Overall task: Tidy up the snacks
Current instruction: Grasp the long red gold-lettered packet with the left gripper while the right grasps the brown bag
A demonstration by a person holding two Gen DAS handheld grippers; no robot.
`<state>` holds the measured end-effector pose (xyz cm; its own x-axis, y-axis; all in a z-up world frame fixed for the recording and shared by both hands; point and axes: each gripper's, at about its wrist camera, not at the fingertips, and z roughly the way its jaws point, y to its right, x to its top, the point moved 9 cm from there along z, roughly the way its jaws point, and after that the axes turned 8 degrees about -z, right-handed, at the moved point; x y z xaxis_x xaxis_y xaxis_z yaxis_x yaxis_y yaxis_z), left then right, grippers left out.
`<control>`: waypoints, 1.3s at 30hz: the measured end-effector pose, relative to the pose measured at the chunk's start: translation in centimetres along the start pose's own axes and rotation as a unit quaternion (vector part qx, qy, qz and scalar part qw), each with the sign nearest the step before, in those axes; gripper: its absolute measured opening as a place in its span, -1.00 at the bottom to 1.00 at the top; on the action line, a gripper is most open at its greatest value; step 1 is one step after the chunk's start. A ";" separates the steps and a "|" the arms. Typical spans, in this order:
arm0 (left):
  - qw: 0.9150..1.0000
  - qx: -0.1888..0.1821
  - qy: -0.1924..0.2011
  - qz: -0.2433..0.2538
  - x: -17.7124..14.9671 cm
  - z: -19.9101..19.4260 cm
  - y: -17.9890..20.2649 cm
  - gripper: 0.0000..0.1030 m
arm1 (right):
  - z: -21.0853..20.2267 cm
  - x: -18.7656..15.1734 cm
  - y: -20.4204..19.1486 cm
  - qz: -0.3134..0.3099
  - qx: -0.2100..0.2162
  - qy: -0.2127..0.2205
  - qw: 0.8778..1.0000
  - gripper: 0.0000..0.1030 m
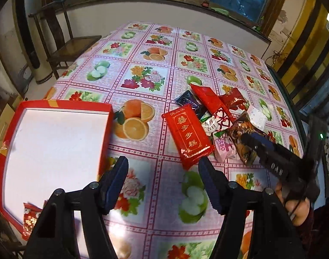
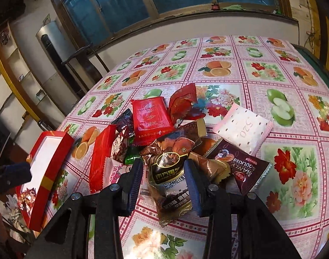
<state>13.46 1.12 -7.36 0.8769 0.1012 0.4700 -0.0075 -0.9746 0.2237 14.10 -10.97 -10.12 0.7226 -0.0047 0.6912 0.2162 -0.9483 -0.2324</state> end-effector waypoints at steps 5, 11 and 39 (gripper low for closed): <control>0.998 0.019 -0.035 -0.053 1.4 4.3 1.4 0.29 | 0.3 0.0 -0.3 -0.010 0.018 -0.002 1.000 0.10; 0.995 0.017 -0.050 -0.090 1.9 6.6 2.6 0.29 | 0.9 -0.3 -1.0 -0.054 -0.010 -0.004 0.998 0.26; 0.989 0.020 -0.078 -0.121 1.0 9.9 1.8 0.37 | 1.9 -0.1 1.8 -0.077 -0.133 -0.025 0.988 0.43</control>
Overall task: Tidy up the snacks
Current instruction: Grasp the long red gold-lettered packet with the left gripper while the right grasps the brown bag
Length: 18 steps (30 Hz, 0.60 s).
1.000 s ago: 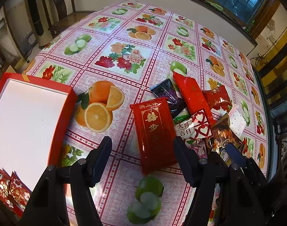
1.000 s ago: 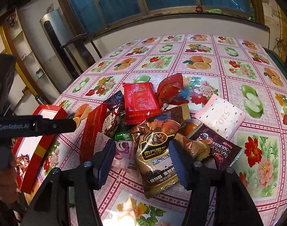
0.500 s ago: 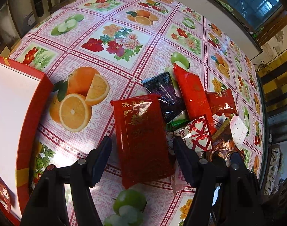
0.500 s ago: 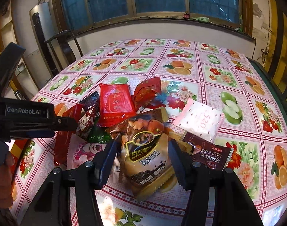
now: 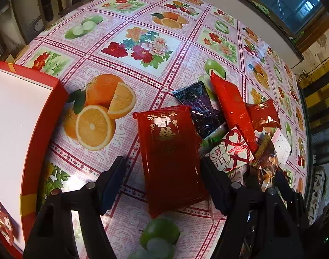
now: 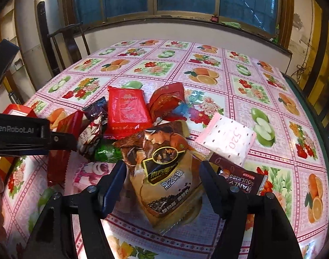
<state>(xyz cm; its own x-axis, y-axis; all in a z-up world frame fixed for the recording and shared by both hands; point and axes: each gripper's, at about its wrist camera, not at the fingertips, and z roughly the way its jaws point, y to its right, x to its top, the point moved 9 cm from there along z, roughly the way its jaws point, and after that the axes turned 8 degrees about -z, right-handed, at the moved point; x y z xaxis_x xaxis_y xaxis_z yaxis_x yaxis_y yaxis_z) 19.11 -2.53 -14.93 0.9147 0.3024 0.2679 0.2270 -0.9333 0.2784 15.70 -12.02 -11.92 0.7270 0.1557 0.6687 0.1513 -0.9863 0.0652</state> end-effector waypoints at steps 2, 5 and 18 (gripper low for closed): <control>1.000 0.007 -0.003 0.013 -0.1 0.1 0.0 0.37 | 0.0 -0.1 0.2 0.008 0.006 -0.001 1.000 0.43; 0.999 0.015 -0.003 0.034 -0.2 0.1 -0.1 0.37 | -0.2 -0.2 0.4 0.014 0.012 0.000 1.000 0.30; 0.981 0.052 0.009 0.186 -2.3 0.3 0.3 0.37 | -2.3 -0.2 2.0 0.139 0.157 0.000 0.978 -0.45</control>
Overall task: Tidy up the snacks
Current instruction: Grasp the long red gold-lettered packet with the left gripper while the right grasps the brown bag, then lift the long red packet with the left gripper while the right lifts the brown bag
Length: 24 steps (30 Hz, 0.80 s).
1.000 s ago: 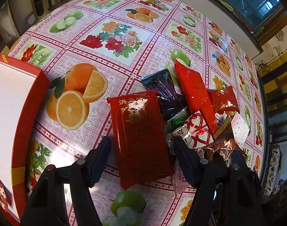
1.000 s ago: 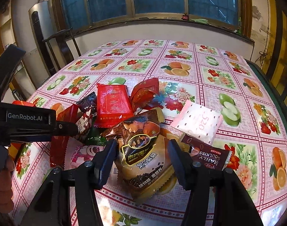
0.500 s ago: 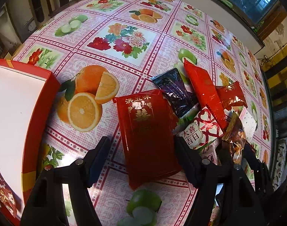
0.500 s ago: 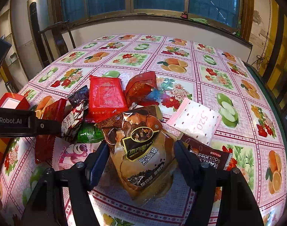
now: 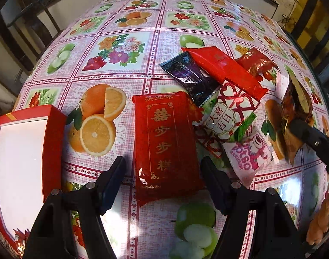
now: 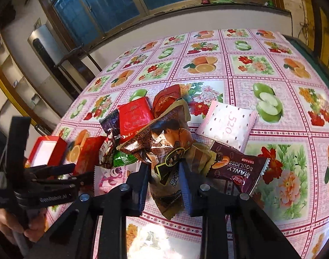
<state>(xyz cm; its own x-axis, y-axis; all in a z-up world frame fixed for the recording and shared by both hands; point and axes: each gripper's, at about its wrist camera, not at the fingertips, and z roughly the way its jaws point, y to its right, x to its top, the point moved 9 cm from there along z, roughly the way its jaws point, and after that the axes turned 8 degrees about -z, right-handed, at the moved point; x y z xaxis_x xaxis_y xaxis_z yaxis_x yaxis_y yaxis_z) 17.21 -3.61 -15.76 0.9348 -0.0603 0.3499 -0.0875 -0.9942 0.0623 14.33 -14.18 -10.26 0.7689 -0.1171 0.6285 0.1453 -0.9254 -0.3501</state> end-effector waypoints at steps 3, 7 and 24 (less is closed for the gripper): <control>1.000 -0.002 0.006 -0.004 0.1 -0.1 -0.1 0.36 | 0.0 0.0 0.0 0.020 0.017 0.000 1.000 -0.47; 1.000 0.001 0.019 -0.013 0.4 -0.2 -0.3 0.16 | -0.5 0.2 0.3 0.051 0.042 0.011 0.998 -0.48; 0.997 -0.019 0.071 0.036 -2.0 -1.6 0.0 0.01 | -1.8 0.8 1.7 0.139 0.100 0.044 0.984 -0.50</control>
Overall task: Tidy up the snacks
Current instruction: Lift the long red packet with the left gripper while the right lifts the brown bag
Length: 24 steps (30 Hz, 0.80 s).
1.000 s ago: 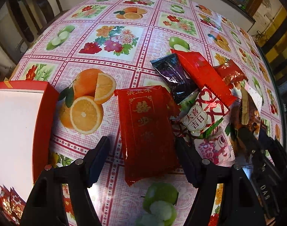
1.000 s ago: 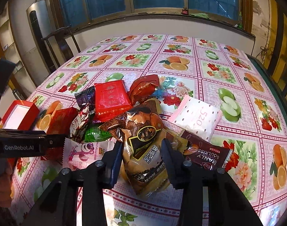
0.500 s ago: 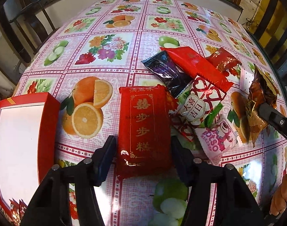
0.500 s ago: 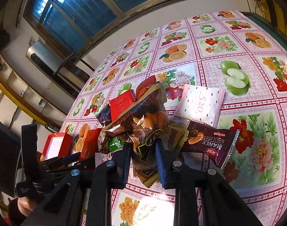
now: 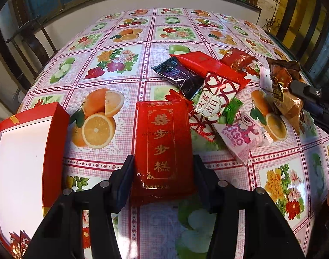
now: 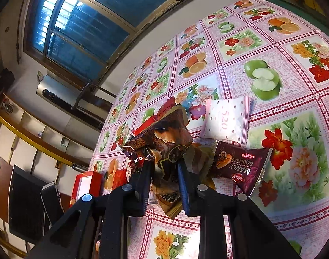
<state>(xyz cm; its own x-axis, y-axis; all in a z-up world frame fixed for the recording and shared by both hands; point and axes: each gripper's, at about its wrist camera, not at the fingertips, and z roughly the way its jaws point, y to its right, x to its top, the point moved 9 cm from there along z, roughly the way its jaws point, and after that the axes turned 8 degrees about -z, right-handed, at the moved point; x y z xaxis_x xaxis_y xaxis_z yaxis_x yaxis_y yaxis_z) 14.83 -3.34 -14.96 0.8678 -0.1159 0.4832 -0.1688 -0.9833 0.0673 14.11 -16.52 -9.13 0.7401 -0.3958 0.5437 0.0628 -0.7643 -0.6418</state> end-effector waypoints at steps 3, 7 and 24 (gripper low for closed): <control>1.000 -0.009 0.002 0.012 -1.0 -0.6 0.4 -0.03 | 0.0 0.0 0.1 -0.001 -0.001 0.001 1.000 -0.50; 0.999 -0.017 0.011 0.025 -2.1 -1.3 0.8 -0.08 | 0.0 0.0 0.1 -0.004 -0.001 0.003 1.000 -0.50; 0.998 -0.050 0.023 -0.005 -5.3 -3.7 0.8 -0.11 | 0.9 -0.7 0.0 -0.005 -0.006 -0.020 1.000 -0.71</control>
<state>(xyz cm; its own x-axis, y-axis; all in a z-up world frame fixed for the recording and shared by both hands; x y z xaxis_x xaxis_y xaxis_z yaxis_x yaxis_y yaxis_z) 8.36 -3.02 -14.25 0.8481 -0.0969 0.5209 -0.2080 -0.9651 0.1591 14.16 -15.75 -10.02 0.7660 -0.3677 0.5273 0.0625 -0.7738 -0.6304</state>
